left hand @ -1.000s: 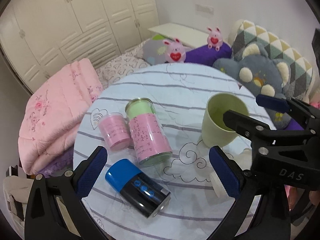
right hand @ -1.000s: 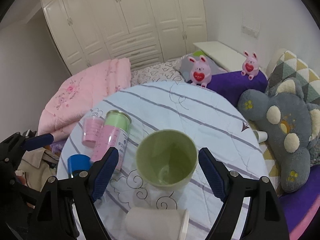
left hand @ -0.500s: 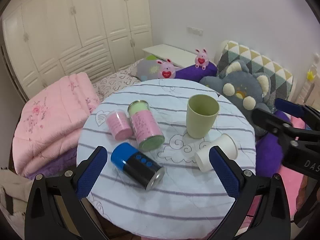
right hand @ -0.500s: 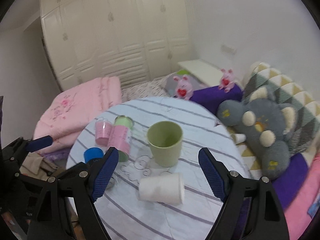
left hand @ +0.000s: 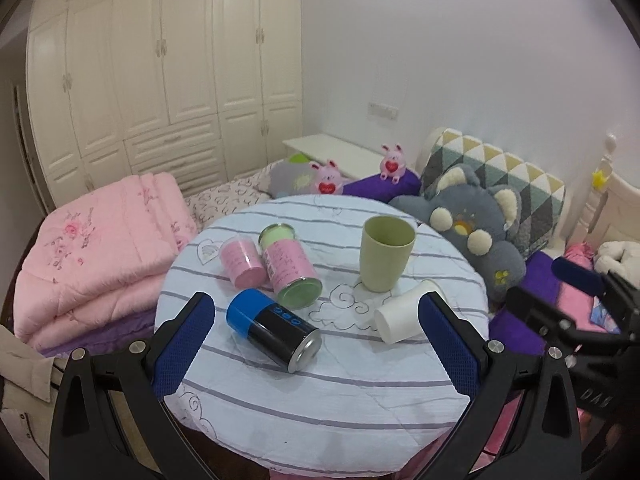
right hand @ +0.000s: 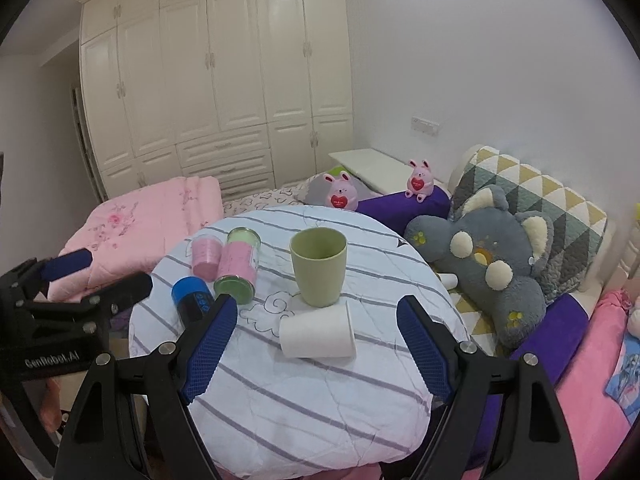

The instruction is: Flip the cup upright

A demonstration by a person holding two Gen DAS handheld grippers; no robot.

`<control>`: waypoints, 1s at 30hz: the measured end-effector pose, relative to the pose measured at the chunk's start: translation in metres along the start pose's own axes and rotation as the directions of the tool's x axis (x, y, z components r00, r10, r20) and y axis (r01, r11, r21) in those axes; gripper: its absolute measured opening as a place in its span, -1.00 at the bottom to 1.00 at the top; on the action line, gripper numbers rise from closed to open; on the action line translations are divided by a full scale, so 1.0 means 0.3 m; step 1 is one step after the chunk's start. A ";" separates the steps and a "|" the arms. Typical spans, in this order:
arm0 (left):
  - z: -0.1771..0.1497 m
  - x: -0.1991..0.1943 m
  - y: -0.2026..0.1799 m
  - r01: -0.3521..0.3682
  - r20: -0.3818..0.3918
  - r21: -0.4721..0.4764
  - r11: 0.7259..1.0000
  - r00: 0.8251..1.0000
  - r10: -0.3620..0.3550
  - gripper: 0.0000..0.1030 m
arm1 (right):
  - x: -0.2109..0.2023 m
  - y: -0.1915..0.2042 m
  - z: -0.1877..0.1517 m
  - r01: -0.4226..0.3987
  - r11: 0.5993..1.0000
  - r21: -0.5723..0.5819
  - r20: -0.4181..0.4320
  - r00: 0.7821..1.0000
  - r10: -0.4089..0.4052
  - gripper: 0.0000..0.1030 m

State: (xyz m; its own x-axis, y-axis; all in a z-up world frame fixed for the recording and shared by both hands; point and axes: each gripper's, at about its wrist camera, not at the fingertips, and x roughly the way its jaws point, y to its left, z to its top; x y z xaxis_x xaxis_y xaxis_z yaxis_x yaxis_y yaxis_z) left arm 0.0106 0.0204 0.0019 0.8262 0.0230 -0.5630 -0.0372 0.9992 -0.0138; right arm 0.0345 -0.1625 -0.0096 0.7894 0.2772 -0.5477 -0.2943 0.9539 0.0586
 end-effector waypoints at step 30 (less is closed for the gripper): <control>-0.030 -0.031 -0.045 -0.021 0.165 0.025 0.999 0.986 0.017 1.00 | -0.019 0.048 -0.063 0.063 0.998 -0.021 0.151 0.987 -0.059 0.62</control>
State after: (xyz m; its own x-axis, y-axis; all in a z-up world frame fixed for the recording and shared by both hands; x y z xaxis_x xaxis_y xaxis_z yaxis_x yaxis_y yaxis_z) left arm -0.0015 0.0063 -0.0002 0.9071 0.0446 -0.4187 -0.0404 0.9990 0.0188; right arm 0.0155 -0.1526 -0.0214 0.8777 0.2342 -0.4182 -0.2548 0.9670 0.0067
